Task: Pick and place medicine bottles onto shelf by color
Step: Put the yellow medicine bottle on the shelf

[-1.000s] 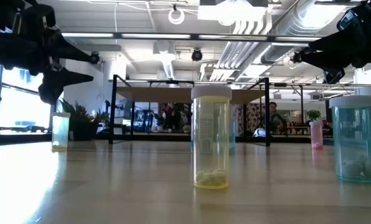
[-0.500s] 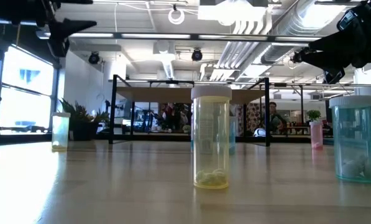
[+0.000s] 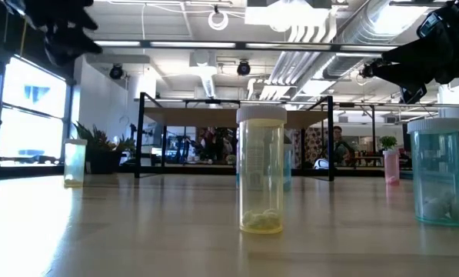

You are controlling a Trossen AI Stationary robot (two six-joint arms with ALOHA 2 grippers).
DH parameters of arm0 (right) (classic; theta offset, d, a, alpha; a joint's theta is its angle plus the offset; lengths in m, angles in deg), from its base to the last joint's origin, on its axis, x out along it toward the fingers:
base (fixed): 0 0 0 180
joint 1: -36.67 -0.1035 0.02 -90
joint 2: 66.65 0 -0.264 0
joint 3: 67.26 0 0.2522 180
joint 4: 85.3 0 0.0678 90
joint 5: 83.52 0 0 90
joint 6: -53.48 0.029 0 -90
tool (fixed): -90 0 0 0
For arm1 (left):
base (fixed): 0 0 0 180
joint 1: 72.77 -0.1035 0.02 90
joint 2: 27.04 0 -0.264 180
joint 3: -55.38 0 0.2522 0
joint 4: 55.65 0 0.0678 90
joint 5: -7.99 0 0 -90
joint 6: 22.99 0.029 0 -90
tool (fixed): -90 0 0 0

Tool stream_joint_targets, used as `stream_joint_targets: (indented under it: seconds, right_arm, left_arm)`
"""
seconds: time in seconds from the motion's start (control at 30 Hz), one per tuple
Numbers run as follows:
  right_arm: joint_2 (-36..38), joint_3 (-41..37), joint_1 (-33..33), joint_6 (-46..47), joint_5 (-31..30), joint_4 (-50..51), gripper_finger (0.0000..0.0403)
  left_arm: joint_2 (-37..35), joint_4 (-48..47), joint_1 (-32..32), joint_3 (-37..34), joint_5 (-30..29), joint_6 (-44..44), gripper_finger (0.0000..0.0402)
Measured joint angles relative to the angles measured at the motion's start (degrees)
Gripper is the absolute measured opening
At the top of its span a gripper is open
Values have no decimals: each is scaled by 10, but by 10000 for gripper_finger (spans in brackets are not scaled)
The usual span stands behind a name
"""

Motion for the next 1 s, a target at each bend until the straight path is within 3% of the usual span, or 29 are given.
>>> stream_joint_targets:
  seconds: [0.17,0.53,1.0]
  right_arm:
    - [0,0,0,0,0,0,163]
    - [0,0,0,0,0,0,163]
    - [0,0,0,0,0,0,163]
  left_arm:
    - [71,-53,27,-1,-23,12,190]
    - [207,-51,67,-1,-33,2,190]
    - [330,-25,68,0,-47,-7,190]
